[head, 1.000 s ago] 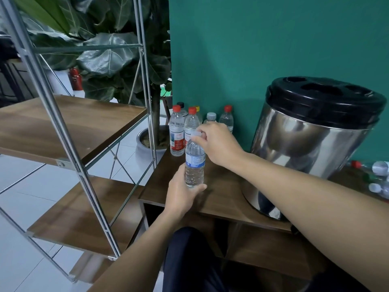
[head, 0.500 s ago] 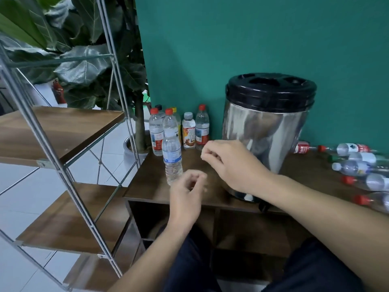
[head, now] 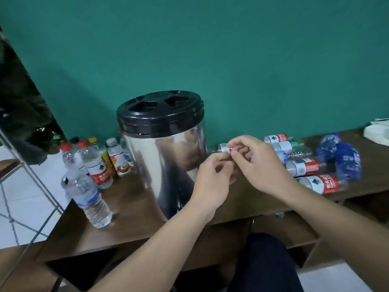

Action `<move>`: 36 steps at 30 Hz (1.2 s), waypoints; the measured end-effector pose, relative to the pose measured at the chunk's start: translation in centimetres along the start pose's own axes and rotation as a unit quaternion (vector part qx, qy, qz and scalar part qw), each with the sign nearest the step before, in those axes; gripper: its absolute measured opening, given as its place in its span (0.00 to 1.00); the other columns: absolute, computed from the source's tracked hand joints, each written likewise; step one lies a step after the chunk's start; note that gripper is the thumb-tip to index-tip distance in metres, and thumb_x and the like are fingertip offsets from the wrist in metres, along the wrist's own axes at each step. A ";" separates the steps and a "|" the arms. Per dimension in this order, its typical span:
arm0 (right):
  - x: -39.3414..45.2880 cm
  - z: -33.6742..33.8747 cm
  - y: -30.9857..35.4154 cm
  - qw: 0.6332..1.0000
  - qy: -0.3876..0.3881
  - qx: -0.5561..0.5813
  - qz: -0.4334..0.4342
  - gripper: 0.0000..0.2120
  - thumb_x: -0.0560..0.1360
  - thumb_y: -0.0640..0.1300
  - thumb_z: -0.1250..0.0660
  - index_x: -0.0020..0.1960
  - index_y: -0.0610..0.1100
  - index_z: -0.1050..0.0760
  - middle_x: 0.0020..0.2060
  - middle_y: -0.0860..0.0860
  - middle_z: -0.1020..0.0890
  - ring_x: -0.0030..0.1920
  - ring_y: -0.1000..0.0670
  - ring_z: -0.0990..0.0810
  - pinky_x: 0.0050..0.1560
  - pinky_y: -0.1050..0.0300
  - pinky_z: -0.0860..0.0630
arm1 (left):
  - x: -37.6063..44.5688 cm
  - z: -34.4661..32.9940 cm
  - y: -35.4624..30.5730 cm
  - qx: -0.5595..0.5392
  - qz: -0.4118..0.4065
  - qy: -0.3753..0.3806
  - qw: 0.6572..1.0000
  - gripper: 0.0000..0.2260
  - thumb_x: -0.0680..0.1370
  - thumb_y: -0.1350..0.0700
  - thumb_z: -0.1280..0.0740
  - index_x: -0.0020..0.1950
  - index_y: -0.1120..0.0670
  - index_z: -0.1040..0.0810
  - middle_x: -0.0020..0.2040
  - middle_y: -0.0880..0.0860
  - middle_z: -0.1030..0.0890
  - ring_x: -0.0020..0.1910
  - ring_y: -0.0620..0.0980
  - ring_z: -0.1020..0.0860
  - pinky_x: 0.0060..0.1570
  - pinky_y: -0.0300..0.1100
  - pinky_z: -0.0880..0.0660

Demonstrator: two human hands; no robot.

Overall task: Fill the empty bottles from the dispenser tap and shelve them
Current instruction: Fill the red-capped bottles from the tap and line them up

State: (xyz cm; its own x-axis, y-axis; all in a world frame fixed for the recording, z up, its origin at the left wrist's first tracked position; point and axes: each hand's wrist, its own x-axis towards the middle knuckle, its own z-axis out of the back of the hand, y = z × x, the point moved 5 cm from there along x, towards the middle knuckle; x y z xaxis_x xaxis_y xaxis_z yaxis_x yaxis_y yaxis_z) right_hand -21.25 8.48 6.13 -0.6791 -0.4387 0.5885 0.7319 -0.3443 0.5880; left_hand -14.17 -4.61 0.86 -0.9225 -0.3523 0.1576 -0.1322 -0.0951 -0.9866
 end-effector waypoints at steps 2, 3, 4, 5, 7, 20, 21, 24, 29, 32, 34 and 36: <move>1.3 -0.2 -4.1 0.999 0.012 0.001 -0.039 0.07 0.84 0.40 0.29 0.61 0.47 0.16 0.50 0.58 0.16 0.51 0.58 0.17 0.54 0.61 0.19 | 3.0 -2.1 1.7 0.007 0.030 -0.032 0.999 0.10 0.88 0.56 0.31 0.67 0.45 0.17 0.59 0.48 0.12 0.59 0.51 0.13 0.66 0.56 0.16; 2.0 -0.4 -6.0 0.998 0.023 -0.001 -0.057 0.08 0.84 0.41 0.29 0.62 0.47 0.17 0.51 0.58 0.15 0.52 0.60 0.17 0.57 0.60 0.18 | 4.4 -2.9 2.5 0.021 0.040 -0.051 0.998 0.10 0.88 0.56 0.30 0.68 0.45 0.18 0.60 0.46 0.13 0.61 0.49 0.14 0.68 0.51 0.17; 2.8 -0.7 -7.9 0.996 0.032 0.003 -0.078 0.09 0.84 0.42 0.29 0.63 0.47 0.17 0.52 0.58 0.15 0.53 0.61 0.17 0.60 0.59 0.18 | 5.6 -3.6 3.2 0.041 0.045 -0.071 0.996 0.12 0.88 0.57 0.30 0.71 0.46 0.19 0.63 0.45 0.15 0.64 0.47 0.16 0.68 0.45 0.19; 3.5 -1.0 -9.7 0.994 0.040 0.015 -0.101 0.10 0.84 0.42 0.28 0.65 0.47 0.17 0.54 0.58 0.15 0.55 0.61 0.17 0.63 0.57 0.18 | 6.7 -4.3 4.0 0.061 0.052 -0.090 0.993 0.14 0.88 0.57 0.30 0.73 0.47 0.21 0.65 0.44 0.17 0.66 0.46 0.18 0.67 0.39 0.23; 5.0 -1.7 -13.1 0.985 0.061 0.047 -0.153 0.13 0.84 0.43 0.28 0.69 0.46 0.19 0.59 0.55 0.14 0.59 0.57 0.16 0.69 0.53 0.19 | 8.7 -5.3 5.9 0.073 0.079 -0.121 0.987 0.19 0.88 0.56 0.31 0.79 0.47 0.26 0.69 0.44 0.20 0.69 0.45 0.21 0.66 0.37 0.27; 14.2 -9.8 -25.3 0.964 0.204 -0.101 -0.135 0.28 0.80 0.45 0.24 0.78 0.49 0.25 0.71 0.46 0.17 0.70 0.39 0.19 0.72 0.43 0.23 | 18.1 -7.1 16.0 -0.010 0.189 -0.230 0.955 0.32 0.87 0.56 0.29 0.89 0.47 0.39 0.81 0.48 0.27 0.78 0.50 0.25 0.72 0.47 0.27; 14.5 -10.3 -25.7 0.963 0.210 -0.111 -0.131 0.29 0.79 0.47 0.23 0.78 0.49 0.25 0.71 0.46 0.17 0.71 0.38 0.19 0.73 0.41 0.24 | 18.5 -7.1 16.3 -0.024 0.196 -0.242 0.950 0.32 0.87 0.56 0.29 0.88 0.47 0.38 0.81 0.48 0.27 0.76 0.50 0.24 0.70 0.46 0.27; 14.7 -11.6 -26.6 0.953 0.240 -0.153 -0.104 0.32 0.79 0.54 0.24 0.80 0.52 0.28 0.74 0.47 0.20 0.75 0.39 0.23 0.77 0.40 0.31 | 19.8 -7.3 17.6 -0.075 0.211 -0.271 0.936 0.29 0.89 0.51 0.32 0.88 0.48 0.38 0.79 0.50 0.23 0.72 0.50 0.20 0.72 0.49 0.24; 14.4 -13.3 -26.7 0.943 0.272 -0.184 -0.055 0.36 0.80 0.53 0.24 0.84 0.53 0.33 0.79 0.48 0.26 0.77 0.40 0.29 0.79 0.41 0.37 | 21.5 -7.2 18.6 -0.166 0.213 -0.313 0.910 0.26 0.90 0.48 0.36 0.88 0.52 0.36 0.73 0.55 0.18 0.62 0.50 0.15 0.68 0.49 0.19; 13.7 -13.2 -26.3 0.955 0.257 -0.129 -0.070 0.34 0.79 0.48 0.21 0.81 0.50 0.29 0.75 0.46 0.23 0.74 0.39 0.26 0.76 0.41 0.30 | 21.6 -7.0 18.5 -0.175 0.207 -0.319 0.908 0.26 0.90 0.47 0.34 0.86 0.53 0.34 0.71 0.56 0.17 0.62 0.51 0.15 0.65 0.46 0.19; 13.1 -12.6 -25.8 0.961 0.243 -0.100 -0.085 0.31 0.77 0.46 0.20 0.78 0.48 0.26 0.70 0.46 0.20 0.70 0.40 0.22 0.73 0.43 0.26 | 21.2 -6.8 18.3 -0.162 0.206 -0.315 0.912 0.27 0.89 0.46 0.32 0.85 0.51 0.33 0.72 0.55 0.18 0.66 0.53 0.16 0.69 0.50 0.19; 12.4 -11.5 -25.0 0.967 0.224 -0.067 -0.098 0.27 0.76 0.44 0.19 0.73 0.46 0.22 0.64 0.46 0.16 0.65 0.43 0.18 0.68 0.46 0.23 | 20.7 -6.8 17.8 -0.146 0.195 -0.308 0.920 0.28 0.87 0.45 0.29 0.85 0.50 0.32 0.72 0.53 0.19 0.68 0.54 0.18 0.72 0.54 0.20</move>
State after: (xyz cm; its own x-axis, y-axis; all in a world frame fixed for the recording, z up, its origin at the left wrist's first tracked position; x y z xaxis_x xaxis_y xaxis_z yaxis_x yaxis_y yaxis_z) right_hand -47.34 2.11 -7.60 -0.7357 -0.6593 0.1554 0.6119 -0.5486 0.5697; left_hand -38.05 -7.30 -13.76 -0.5511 -0.7766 -0.3053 -0.0097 0.3718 -0.9283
